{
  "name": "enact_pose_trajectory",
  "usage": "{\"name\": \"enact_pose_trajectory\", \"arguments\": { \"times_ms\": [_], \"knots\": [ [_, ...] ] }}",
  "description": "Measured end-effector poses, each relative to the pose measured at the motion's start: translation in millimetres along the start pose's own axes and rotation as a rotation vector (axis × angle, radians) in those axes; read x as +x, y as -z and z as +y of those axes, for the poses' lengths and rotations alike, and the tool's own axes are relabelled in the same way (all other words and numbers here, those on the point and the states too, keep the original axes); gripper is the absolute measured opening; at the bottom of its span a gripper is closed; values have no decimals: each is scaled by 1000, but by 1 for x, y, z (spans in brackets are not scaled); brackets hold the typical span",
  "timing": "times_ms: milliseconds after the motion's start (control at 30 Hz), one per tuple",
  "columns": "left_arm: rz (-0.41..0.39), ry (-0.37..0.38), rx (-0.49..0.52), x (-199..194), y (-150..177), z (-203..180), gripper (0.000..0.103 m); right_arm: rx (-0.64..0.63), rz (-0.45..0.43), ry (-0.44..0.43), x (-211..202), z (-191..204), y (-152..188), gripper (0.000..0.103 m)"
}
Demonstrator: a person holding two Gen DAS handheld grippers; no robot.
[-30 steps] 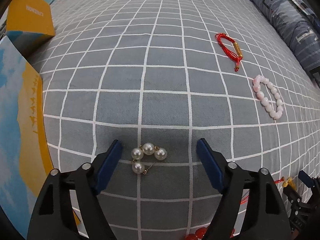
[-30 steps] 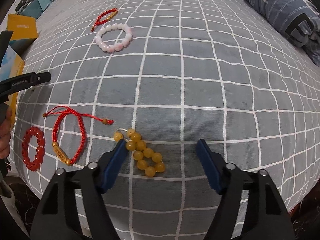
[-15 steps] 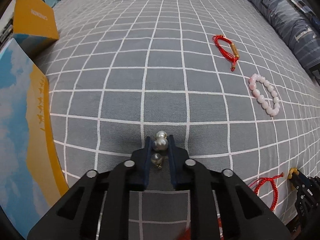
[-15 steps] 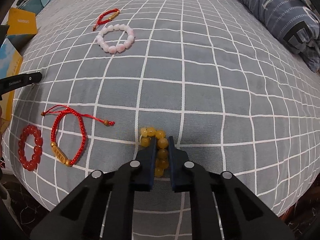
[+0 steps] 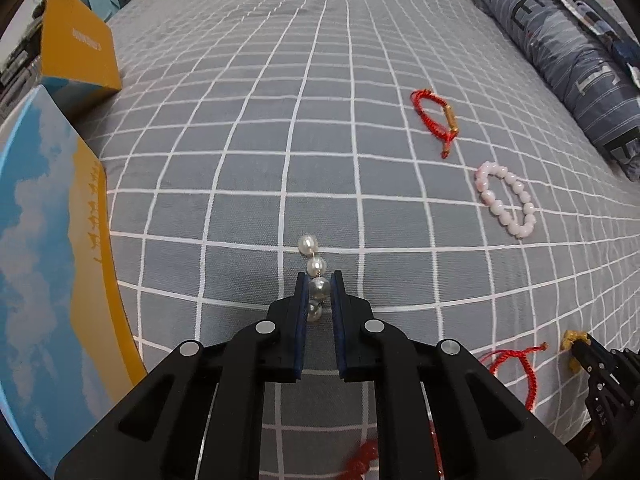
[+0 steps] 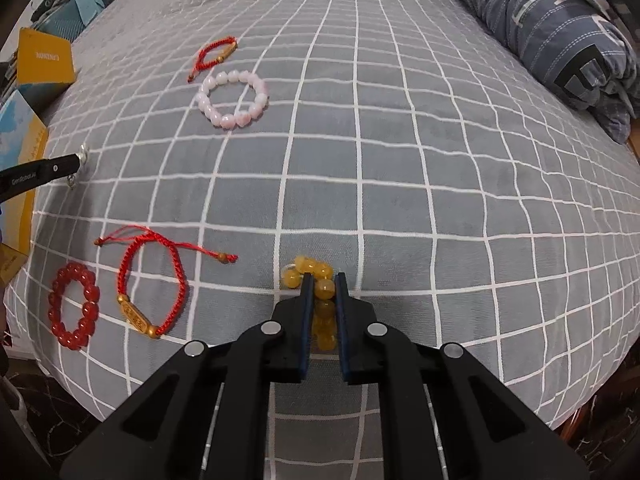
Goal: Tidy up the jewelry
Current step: 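Grasp the pearl earrings with the left tool while the right tool grasps the amber bead bracelet, then carry the pearl earrings and amber bracelet over the white box with both tools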
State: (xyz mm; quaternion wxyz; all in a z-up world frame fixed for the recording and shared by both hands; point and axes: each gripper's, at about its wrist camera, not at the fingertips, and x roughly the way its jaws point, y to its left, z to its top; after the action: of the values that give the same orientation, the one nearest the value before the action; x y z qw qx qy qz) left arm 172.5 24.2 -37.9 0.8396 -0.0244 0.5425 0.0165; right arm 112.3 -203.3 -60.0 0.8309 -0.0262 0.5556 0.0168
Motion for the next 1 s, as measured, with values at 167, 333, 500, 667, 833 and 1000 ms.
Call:
{"name": "enact_pose_trajectory", "arguments": {
  "times_ms": [167,333,500,667,833,1000],
  "knots": [
    [-26,16,3,-13,1,1,11,18,-25,5,-6,1,-3,9],
    [-61,33,12,-27,3,-1,11,27,-61,-1,-14,1,-5,9],
    [-94,56,26,-40,2,-4,11,52,-119,-16,-22,-1,-13,9],
    [-123,66,21,-49,-3,2,11,63,-178,-22,-35,0,-19,9],
    [-164,84,20,-61,-6,8,11,68,-259,-29,-56,3,-24,9],
    [-214,102,23,-81,-5,9,11,62,-327,-31,-76,9,-28,9]
  ]
}}
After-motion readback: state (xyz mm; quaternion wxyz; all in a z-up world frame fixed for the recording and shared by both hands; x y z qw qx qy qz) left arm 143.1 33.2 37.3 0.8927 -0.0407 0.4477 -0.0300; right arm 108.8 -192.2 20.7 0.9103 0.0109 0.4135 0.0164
